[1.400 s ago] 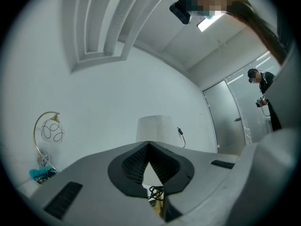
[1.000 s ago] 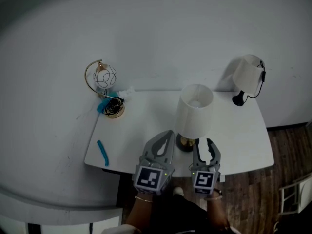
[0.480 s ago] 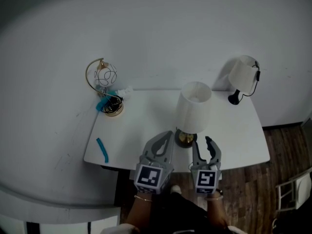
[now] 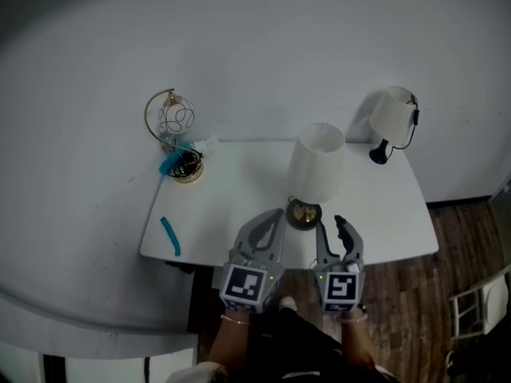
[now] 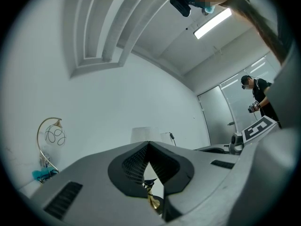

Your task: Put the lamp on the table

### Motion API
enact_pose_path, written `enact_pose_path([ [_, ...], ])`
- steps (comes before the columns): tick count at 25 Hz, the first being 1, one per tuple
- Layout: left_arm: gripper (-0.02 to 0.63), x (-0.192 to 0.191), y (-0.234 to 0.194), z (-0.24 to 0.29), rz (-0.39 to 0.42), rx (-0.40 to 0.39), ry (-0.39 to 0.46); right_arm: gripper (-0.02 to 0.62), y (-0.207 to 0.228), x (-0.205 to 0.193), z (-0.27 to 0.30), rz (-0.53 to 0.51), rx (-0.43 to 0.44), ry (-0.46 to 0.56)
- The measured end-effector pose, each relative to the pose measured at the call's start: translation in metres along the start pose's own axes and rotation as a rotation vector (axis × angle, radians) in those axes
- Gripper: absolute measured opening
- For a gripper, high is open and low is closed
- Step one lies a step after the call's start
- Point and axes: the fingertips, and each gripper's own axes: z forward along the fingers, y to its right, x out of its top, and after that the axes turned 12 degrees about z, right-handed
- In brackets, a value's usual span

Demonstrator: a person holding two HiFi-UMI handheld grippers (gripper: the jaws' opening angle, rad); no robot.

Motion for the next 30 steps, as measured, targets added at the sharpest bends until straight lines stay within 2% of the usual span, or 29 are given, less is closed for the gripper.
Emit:
enact_pose_path([
  [13,-0.002,0.004,0.001,-0.045,-0.004,-0.004,0.011,0.138,-0.028,0.015,-0.035,0.031,-0.002,0.031],
  [18,-0.002,0.007,0.000,-0.058,0.028,-0.005,0.018,0.127,-0.038,0.016,-0.042,0.061,-0.003,0.028],
  [30,-0.002,0.012,0.000,-0.068,0.029,0.011,0.031,0.127,-0.047,0.027,-0.054,0.043,0.013,0.051],
])
